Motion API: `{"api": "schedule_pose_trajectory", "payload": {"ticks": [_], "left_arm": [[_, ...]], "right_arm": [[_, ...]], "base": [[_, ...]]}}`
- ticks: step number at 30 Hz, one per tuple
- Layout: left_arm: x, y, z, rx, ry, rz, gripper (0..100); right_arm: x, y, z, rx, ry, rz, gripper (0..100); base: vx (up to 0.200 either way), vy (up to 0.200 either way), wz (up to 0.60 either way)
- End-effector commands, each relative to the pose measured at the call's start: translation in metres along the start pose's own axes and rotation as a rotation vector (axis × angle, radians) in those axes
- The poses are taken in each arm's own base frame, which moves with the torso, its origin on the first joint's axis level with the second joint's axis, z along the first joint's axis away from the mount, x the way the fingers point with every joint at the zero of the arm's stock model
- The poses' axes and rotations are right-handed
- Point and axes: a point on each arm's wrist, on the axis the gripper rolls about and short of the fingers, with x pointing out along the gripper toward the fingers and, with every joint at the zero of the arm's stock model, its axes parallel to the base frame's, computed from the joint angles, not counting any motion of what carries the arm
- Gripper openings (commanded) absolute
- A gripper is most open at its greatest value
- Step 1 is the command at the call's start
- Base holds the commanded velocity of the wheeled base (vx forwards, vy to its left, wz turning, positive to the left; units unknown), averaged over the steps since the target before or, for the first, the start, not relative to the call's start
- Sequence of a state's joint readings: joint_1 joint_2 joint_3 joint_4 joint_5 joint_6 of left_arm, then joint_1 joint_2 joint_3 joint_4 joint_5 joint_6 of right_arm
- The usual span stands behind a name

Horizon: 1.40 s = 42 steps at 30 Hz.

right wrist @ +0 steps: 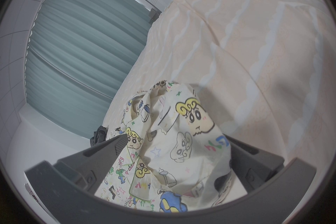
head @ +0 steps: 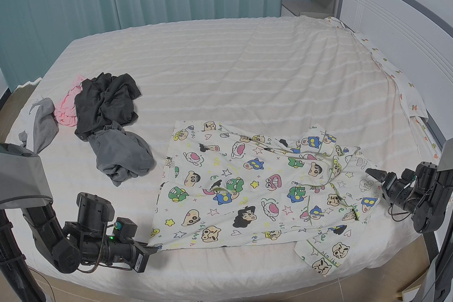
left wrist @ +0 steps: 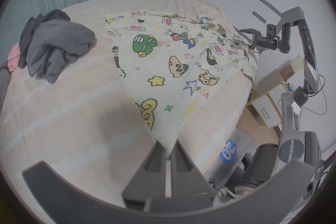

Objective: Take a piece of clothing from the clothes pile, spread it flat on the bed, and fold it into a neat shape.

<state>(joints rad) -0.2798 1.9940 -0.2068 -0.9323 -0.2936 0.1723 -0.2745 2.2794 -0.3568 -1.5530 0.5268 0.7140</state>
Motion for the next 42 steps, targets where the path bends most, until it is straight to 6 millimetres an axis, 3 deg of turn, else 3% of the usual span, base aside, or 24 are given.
{"api": "schedule_pose_trajectory", "payload": {"ticks": [1, 8, 12, 18, 24, 27, 33, 42], "left_arm": [[-0.005, -0.003, -0.009, -0.011, 0.028, -0.012, 0], [-0.012, -0.007, -0.020, -0.032, 0.059, -0.042, 0], [-0.013, -0.004, -0.021, -0.045, 0.060, -0.033, 0], [-0.013, -0.003, -0.020, -0.084, 0.052, -0.038, 0], [-0.014, -0.004, -0.019, -0.106, 0.043, -0.041, 0], [-0.014, -0.004, -0.019, -0.141, 0.043, -0.039, 0], [-0.015, -0.004, -0.021, -0.160, 0.048, -0.041, 0], [-0.027, -0.010, -0.017, -0.214, 0.003, -0.043, 0]], "right_arm": [[-0.005, 0.004, 0.010, -0.016, -0.046, 0.016, 100], [-0.016, 0.025, 0.018, -0.054, -0.069, 0.075, 100], [-0.026, 0.040, 0.008, -0.057, -0.031, 0.089, 100], [-0.055, 0.030, -0.022, -0.042, 0.062, -0.012, 100], [-0.069, 0.007, -0.019, -0.070, 0.035, -0.115, 100], [-0.082, 0.008, -0.030, -0.076, 0.070, -0.139, 100], [-0.084, 0.006, -0.035, -0.078, 0.118, -0.170, 100], [-0.094, 0.036, -0.063, -0.095, 0.366, -0.146, 100]], "base": [[0.000, 0.000, 0.00], [0.000, 0.000, 0.00], [0.000, 0.000, 0.00], [0.000, 0.000, 0.00], [0.000, 0.000, 0.00], [0.000, 0.000, 0.00], [0.000, 0.000, 0.00], [0.000, 0.000, 0.00]]}}
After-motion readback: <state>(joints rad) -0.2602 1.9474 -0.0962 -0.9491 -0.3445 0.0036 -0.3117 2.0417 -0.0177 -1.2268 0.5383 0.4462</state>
